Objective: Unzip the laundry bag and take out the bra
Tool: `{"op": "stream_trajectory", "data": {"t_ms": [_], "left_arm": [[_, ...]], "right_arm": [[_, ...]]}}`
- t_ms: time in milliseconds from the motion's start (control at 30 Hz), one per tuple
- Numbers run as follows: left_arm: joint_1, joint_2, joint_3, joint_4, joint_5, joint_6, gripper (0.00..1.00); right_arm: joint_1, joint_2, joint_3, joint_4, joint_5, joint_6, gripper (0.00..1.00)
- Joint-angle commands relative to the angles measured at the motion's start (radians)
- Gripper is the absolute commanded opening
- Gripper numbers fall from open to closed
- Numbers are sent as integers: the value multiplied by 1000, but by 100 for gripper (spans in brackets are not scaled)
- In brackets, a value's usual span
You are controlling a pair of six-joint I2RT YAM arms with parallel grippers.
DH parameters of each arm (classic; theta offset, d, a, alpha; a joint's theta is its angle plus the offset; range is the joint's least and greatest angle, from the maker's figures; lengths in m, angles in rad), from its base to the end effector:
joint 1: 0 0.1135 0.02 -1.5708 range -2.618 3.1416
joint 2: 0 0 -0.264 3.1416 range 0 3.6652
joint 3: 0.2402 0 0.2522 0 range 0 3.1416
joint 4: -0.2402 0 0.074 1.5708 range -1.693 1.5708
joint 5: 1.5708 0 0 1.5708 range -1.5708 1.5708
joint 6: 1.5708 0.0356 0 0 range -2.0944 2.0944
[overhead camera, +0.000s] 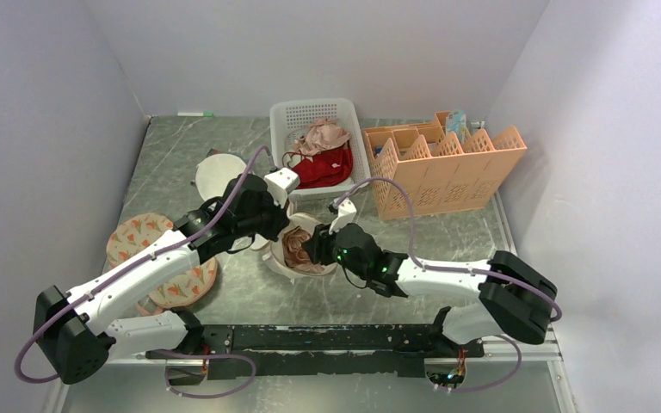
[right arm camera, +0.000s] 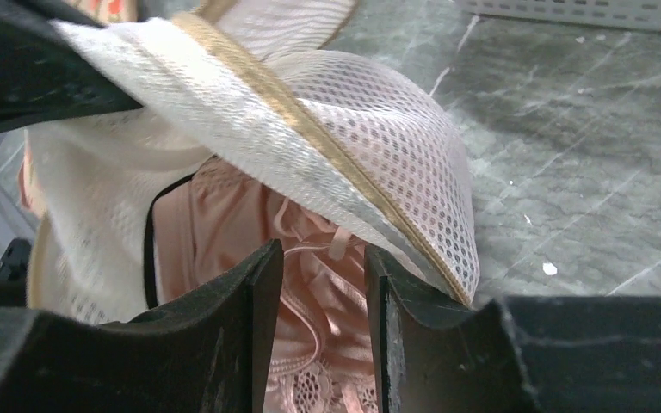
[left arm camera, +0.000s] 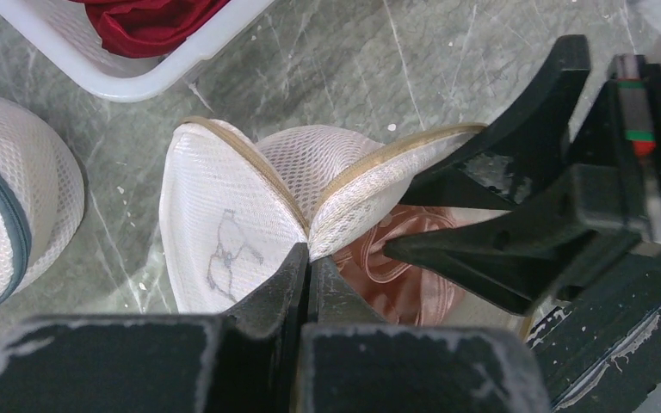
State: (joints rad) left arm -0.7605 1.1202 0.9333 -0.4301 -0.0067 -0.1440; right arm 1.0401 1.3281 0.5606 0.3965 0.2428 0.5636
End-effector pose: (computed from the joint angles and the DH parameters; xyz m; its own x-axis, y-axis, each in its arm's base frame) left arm 0.1786 -0.1696 0.3012 -0.5132 0.2902 -0.8077 0.6181 0.7779 -0.1132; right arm 0.1469 0.2334 0.2035 -0.5418 0.1014 -0.8344 -0.5138 0.7457 0.4242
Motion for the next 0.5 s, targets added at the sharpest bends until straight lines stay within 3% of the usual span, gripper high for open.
{"op": "stream_trajectory", "data": {"t_ms": [0,467], "left_arm": [[-2,-1,-4,60,34,-16,7],[-2,1,-6,71,92,-11,7]], "right_arm": [[3,58,35,64,127,111,40],[3,187,73,121,134,214,38]]}}
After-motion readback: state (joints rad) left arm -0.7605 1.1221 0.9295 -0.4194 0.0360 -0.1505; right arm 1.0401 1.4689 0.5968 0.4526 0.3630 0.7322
